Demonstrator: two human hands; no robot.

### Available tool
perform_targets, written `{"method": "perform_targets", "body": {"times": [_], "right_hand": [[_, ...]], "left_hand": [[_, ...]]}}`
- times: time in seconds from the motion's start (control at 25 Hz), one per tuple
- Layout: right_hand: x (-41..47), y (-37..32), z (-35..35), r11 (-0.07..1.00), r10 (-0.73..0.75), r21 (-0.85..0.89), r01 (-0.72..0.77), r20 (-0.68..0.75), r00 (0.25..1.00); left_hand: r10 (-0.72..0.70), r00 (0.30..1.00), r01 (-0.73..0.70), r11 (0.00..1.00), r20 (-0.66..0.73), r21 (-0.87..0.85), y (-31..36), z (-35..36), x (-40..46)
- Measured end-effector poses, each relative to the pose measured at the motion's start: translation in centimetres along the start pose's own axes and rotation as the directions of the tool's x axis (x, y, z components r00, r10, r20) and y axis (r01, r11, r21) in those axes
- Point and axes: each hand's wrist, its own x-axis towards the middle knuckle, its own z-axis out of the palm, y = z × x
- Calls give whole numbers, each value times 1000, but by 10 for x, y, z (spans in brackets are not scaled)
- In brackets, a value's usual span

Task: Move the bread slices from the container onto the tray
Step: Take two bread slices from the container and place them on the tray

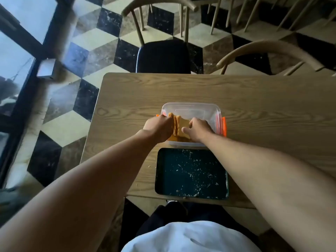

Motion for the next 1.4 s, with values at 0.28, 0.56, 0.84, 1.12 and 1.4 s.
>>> {"method": "perform_targets", "body": {"times": [0.28, 0.56, 0.84, 1.12, 1.4], "right_hand": [[19, -7, 5, 999, -22, -40, 23, 26, 999], [23, -3, 7, 997, -68, -29, 69, 39, 997], [17, 0, -2, 998, -24, 60, 25, -25, 999], [11, 7, -4, 994, 46, 105, -34, -115, 992], [12, 9, 0, 982, 88, 178, -61, -148, 985]], "left_hand": [[-91, 993, 83, 991, 71, 102, 9, 9, 22], [-110, 991, 101, 988, 70, 119, 10, 10, 31], [-175, 983, 168, 978, 54, 125, 7, 12, 34], [-149, 986, 135, 977, 78, 164, 12, 11, 32], [-147, 988, 147, 989, 48, -9, 21, 17, 35]]}}
